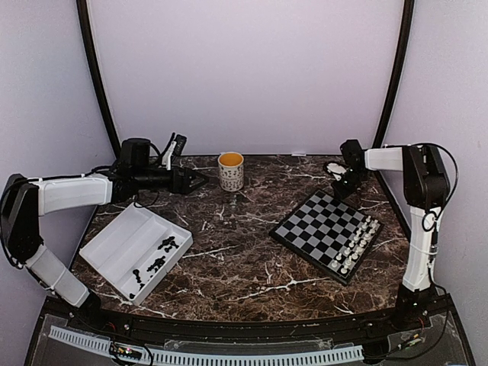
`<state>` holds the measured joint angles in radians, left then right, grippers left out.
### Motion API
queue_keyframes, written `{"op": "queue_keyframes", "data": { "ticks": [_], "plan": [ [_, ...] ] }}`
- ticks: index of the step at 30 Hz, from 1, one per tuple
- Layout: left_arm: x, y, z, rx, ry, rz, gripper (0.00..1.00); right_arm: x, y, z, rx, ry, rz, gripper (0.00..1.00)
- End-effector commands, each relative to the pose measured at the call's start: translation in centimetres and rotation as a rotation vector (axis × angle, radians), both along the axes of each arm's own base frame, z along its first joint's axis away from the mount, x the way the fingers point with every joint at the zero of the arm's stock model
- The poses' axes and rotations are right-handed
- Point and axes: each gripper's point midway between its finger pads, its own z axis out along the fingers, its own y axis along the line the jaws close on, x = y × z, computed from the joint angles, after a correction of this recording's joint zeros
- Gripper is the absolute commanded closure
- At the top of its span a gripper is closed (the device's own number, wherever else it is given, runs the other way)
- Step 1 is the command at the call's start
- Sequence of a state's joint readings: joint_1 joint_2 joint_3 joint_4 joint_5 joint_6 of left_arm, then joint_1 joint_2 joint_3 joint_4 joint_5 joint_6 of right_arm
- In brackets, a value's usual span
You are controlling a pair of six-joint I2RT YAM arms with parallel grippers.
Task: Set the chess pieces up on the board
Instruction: Move the chessboard to the center of the board.
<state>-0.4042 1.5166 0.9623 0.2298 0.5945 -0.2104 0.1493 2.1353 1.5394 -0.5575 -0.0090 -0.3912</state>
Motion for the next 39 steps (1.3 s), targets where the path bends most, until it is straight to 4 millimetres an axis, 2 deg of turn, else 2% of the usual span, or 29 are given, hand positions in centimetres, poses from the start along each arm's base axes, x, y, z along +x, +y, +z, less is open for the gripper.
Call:
{"op": "queue_keyframes", "data": {
  "ticks": [1,7,11,15,18,21,23,25,27,29,32,35,36,38,39],
  "plan": [
    [-0.1,-0.5,1.1,-0.022,-0.004,-0.023,0.17,-5.3,4.2,-3.3,0.017,0.162,0.146,0.86],
    [-0.2,-1.1,0.1,0.016,0.035,-0.037,0.19,-7.3,8.8,-2.3,0.064,0.151,0.286,0.86],
    [-0.8,-1.9,-0.7,0.051,0.035,-0.061,0.19,-9.0,10.9,-2.2,0.075,0.172,0.360,0.86],
    [-1.2,-2.6,-1.9,0.096,0.038,-0.079,0.18,-9.6,11.7,-1.2,0.108,0.169,0.389,0.85],
    [-1.7,-3.3,-2.7,0.122,0.050,-0.097,0.18,-8.8,11.4,1.2,0.137,0.124,0.358,0.82],
    [-2.4,-4.0,-4.1,0.182,0.055,-0.126,0.18,-7.9,9.9,5.0,0.203,0.052,0.299,0.79],
    [-3.4,-4.9,-5.0,0.239,0.038,-0.159,0.17,-7.5,8.1,8.3,0.246,-0.015,0.248,0.78],
    [-4.7,-6.0,-5.8,0.285,0.028,-0.196,0.17,-7.9,5.8,10.6,0.265,-0.063,0.197,0.77],
    [-6.1,-7.2,-6.8,0.332,0.025,-0.232,0.18,-9.4,3.4,11.5,0.242,-0.090,0.158,0.77],
    [-8.0,-8.8,-7.5,0.379,0.030,-0.279,0.21,-11.7,1.1,11.1,0.176,-0.084,0.133,0.77],
    [-9.5,-9.6,-9.6,0.470,0.057,-0.309,0.29,-15.9,-2.1,9.1,0.060,-0.045,0.104,0.82],
    [-11.3,-10.0,-11.8,0.540,0.092,-0.356,0.48,-19.6,-4.8,6.8,0.001,0.009,0.047,0.94],
    [-11.6,-10.1,-12.8,0.561,0.110,-0.370,0.52,-20.5,-5.2,6.4,-0.001,0.026,0.033,1.00],
    [-12.5,-10.1,-14.0,0.592,0.145,-0.400,0.62,-22.1,-5.8,5.7,0.003,0.064,0.025,1.00],
    [-13.0,-10.3,-14.3,0.594,0.153,-0.416,0.64,-22.7,-5.9,5.2,0.001,0.083,0.028,1.00]
  ]
}}
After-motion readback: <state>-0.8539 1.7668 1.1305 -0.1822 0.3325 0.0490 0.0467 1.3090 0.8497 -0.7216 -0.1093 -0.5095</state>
